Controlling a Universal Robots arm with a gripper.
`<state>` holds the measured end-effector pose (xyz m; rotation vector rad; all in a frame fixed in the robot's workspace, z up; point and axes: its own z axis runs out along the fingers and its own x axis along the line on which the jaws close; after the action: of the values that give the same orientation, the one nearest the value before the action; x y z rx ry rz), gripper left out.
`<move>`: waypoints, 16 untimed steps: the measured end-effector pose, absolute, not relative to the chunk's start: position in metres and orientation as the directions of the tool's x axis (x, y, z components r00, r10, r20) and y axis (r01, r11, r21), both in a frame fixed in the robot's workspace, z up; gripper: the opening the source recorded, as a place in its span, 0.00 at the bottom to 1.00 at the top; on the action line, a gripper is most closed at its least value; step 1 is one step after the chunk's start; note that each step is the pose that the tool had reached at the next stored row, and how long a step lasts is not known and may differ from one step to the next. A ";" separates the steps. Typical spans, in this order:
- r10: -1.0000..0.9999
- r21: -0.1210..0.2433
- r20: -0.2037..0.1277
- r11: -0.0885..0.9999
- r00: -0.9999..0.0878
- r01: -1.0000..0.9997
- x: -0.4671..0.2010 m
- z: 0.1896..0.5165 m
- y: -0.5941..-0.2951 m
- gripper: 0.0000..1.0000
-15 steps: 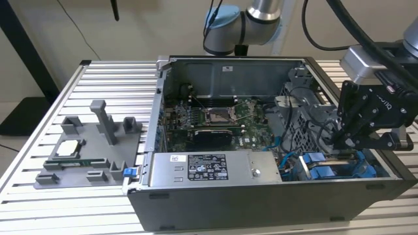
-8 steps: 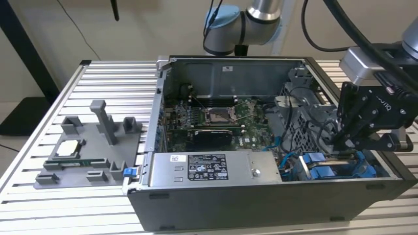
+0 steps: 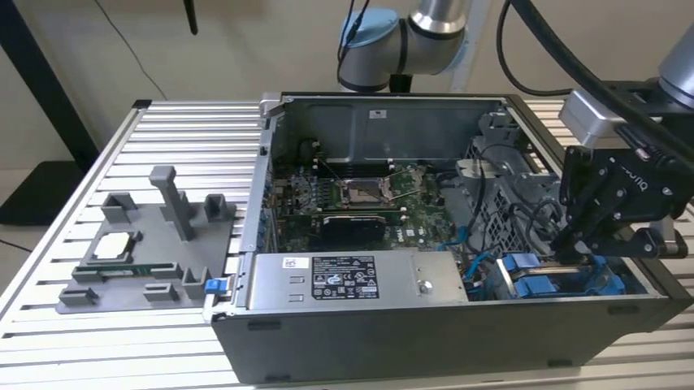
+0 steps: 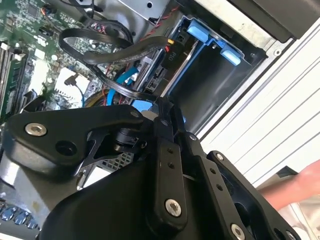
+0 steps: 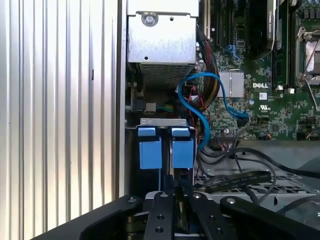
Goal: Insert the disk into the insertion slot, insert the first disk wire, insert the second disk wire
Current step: 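Insert the second disk wire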
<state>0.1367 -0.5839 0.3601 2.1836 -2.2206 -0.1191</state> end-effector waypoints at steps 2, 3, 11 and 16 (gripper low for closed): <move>-0.999 0.072 -0.034 0.016 -0.018 -0.997 0.137 0.360 -0.584 0.00; -0.999 0.072 -0.034 0.016 -0.018 -0.997 0.137 0.360 -0.584 0.00; -0.999 0.072 -0.029 0.016 -0.018 -0.997 0.137 0.360 -0.584 0.00; -0.999 0.067 -0.028 0.016 -0.018 -0.998 0.137 0.358 -0.583 0.00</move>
<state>0.1367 -0.5835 0.3583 2.1823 -2.2199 -0.1050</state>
